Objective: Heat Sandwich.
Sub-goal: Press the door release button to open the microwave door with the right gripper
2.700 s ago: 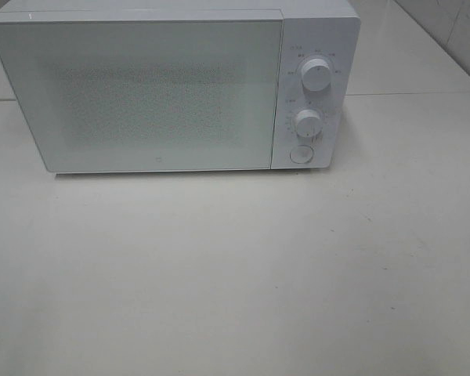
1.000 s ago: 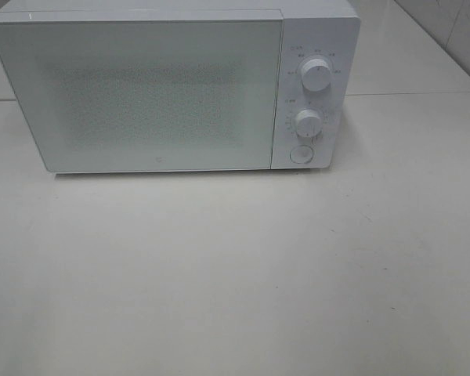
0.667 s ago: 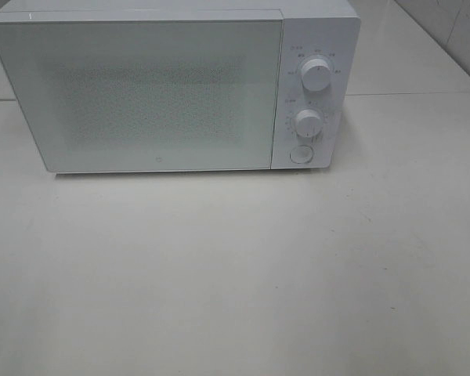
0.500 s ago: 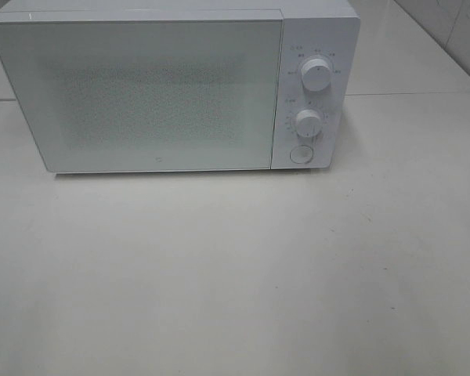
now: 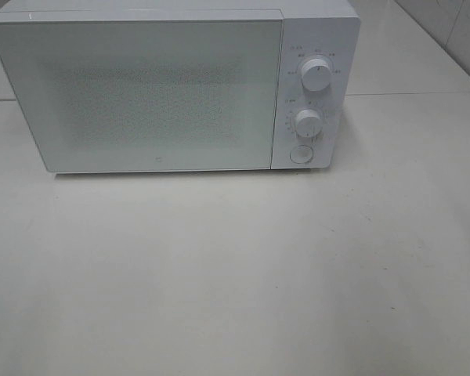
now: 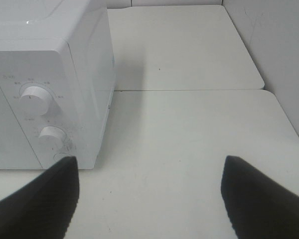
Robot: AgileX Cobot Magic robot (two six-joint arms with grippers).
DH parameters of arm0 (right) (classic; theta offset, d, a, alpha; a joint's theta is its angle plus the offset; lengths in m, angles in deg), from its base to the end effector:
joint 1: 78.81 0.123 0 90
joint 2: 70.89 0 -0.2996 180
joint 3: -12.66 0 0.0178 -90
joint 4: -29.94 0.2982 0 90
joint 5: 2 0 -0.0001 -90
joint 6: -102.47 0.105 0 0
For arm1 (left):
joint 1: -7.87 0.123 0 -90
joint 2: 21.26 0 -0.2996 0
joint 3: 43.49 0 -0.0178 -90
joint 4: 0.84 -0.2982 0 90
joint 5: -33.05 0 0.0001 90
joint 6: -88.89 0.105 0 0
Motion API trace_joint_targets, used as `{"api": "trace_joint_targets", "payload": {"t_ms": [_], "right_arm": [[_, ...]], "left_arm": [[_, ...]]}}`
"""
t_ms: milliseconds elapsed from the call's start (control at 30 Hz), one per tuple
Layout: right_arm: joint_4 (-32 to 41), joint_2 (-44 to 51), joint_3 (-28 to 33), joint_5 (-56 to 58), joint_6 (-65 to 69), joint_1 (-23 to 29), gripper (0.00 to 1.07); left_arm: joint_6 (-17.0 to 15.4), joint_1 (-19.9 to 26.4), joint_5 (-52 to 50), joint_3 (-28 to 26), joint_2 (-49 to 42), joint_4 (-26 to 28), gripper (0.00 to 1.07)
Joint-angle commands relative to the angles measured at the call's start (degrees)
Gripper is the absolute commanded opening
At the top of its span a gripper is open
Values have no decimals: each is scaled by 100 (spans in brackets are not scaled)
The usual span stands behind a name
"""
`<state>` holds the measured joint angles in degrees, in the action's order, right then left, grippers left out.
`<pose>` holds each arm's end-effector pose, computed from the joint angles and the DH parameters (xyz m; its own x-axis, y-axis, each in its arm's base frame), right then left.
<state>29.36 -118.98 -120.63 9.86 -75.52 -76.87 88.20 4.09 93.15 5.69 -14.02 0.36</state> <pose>0.1990 0.0065 0.3085 -0.2872 0.0155 -0.9577 -0.0246 0.9994 0.0235 0.0351 -0.0042 0.2936 -0.4472 0.0070 -0.8944 0.0721 0.9970 -0.0282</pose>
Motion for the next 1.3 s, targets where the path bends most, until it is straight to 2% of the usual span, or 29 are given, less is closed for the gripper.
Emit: {"api": "trace_joint_targets", "payload": {"t_ms": [33, 600, 633, 867, 1000, 1067, 1100, 1167, 1200, 1300], "right_arm": [[-6, -367, -40, -584, -40, -40, 76], [-11, -2068, 6, -2532, 103, -40, 76], [-6, -2263, 155, -2997, 103, -40, 76], [418, -2756, 773, -4211, -80, -23, 76], [974, -2997, 1020, -4670, -647, 269, 76], [1490, -3163, 1146, -5059, -1094, 642, 76], [1490, -3163, 1146, -5059, -1094, 642, 76], [1759, -3289, 1203, -5283, -1346, 877, 76], [2034, -3432, 1226, -5443, -1547, 1152, 76], [2286, -3541, 1232, -5598, -1759, 1409, 76]], "left_arm": [[-6, 17, -74, 17, -115, 23, 101], [-6, 17, -74, 17, -115, 23, 101], [-6, 17, -74, 17, -115, 23, 101], [-6, 17, -74, 17, -115, 23, 101], [-6, 17, -74, 17, -115, 23, 101], [-6, 17, -74, 17, -115, 23, 101], [-6, 17, -74, 17, -115, 23, 101], [-6, 17, -74, 17, -115, 23, 101], [-6, 17, -74, 17, -115, 23, 101], [-6, 17, -74, 17, -115, 23, 101]]}}
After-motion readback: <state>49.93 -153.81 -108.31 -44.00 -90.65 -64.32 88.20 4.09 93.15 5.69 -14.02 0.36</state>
